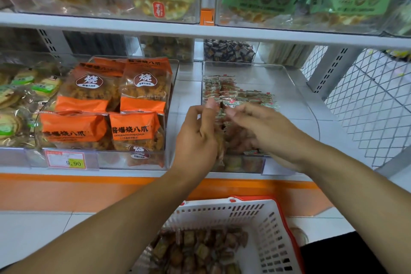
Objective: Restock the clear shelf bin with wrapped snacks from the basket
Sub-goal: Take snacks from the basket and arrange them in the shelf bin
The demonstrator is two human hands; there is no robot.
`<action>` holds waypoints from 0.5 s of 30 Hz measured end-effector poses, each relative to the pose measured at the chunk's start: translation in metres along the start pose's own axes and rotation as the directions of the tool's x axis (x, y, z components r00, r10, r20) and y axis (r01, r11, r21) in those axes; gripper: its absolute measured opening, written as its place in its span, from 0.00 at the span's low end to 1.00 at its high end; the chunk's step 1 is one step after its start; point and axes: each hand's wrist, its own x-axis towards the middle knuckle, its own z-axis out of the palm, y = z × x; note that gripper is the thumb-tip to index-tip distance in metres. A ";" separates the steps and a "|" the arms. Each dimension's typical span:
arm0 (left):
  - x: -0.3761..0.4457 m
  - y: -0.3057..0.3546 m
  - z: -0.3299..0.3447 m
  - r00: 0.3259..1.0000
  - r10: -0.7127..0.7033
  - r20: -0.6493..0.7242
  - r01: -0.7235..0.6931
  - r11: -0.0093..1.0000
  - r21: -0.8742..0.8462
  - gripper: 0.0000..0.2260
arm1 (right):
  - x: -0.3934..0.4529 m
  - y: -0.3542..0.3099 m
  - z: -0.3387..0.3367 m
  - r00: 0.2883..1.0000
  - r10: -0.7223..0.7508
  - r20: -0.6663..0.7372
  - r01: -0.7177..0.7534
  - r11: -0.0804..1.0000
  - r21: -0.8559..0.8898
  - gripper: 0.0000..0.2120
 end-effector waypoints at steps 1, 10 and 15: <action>-0.001 0.001 0.000 1.000 0.028 -0.006 -0.028 0.999 0.028 0.27 | -0.008 -0.002 0.003 0.992 0.060 0.113 -0.073 0.991 0.111 0.12; -0.006 0.001 0.004 0.987 0.154 0.053 -0.158 0.983 0.092 0.24 | -0.001 0.012 -0.017 0.999 0.033 -0.029 -0.035 0.996 -0.078 0.10; -0.007 -0.012 0.001 0.987 0.113 0.114 -0.142 0.942 0.303 0.02 | 0.023 0.027 -0.050 0.948 -0.106 -0.300 -0.009 0.933 -0.359 0.09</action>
